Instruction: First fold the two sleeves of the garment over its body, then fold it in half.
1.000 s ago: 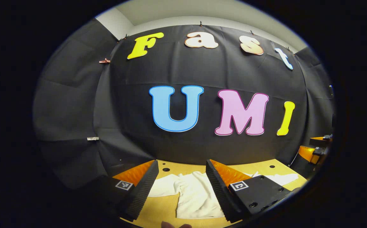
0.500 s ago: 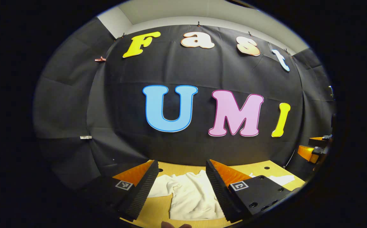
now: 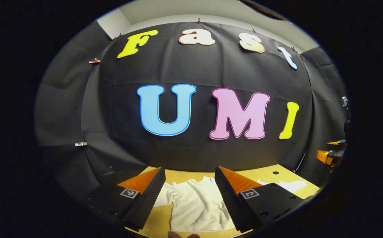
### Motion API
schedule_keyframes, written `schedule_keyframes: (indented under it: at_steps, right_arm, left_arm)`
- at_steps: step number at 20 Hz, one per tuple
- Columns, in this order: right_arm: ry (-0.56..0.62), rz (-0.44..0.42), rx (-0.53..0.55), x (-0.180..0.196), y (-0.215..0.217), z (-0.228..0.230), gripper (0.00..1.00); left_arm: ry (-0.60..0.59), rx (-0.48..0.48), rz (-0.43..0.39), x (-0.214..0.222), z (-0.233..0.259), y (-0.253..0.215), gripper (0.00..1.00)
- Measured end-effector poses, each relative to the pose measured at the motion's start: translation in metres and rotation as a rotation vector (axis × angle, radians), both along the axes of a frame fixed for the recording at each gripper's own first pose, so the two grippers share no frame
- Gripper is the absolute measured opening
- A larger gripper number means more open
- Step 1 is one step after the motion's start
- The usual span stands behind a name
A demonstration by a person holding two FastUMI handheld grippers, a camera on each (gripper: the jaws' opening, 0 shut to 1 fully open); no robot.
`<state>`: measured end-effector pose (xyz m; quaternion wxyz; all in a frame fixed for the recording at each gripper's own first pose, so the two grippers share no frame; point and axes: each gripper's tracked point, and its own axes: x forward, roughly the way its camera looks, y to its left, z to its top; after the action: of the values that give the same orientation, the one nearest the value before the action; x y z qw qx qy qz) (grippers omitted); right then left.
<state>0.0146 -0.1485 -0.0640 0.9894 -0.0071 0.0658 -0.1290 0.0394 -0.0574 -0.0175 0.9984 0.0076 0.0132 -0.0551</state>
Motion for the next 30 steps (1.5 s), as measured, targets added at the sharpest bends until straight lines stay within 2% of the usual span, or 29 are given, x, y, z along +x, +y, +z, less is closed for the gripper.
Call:
schedule_keyframes:
  at_steps: [5, 8, 11, 15, 20, 25, 28, 30]
  right_arm:
    - [0.218, -0.07, 0.061, 0.017, -0.068, -0.096, 0.98]
    - [0.348, -0.114, 0.18, 0.026, -0.098, -0.162, 0.98]
    - [0.434, -0.176, 0.311, 0.021, -0.126, -0.214, 0.98]
    - [0.523, -0.208, 0.341, 0.036, -0.152, -0.27, 0.98]
    - [0.605, -0.192, 0.401, 0.054, -0.154, -0.316, 0.98]
    - [0.649, -0.21, 0.433, 0.059, -0.159, -0.341, 0.98]
    - [0.702, -0.19, 0.44, 0.056, -0.154, -0.358, 0.96]
    - [0.685, -0.204, 0.468, 0.056, -0.154, -0.357, 0.93]
  left_arm:
    - [0.038, 0.022, -0.014, 0.003, -0.013, -0.023, 0.95]
    - [0.066, 0.021, -0.018, 0.002, -0.024, -0.033, 0.95]
    - [0.091, 0.021, -0.009, 0.0, -0.031, -0.039, 0.95]
    - [0.109, 0.038, -0.002, -0.002, -0.037, -0.043, 0.95]
    - [0.134, 0.035, 0.016, -0.003, -0.046, -0.04, 0.95]
    - [0.149, 0.044, 0.039, -0.004, -0.05, -0.03, 0.95]
    - [0.156, 0.046, 0.051, -0.005, -0.053, -0.024, 0.95]
    - [0.16, 0.048, 0.056, -0.004, -0.053, -0.02, 0.95]
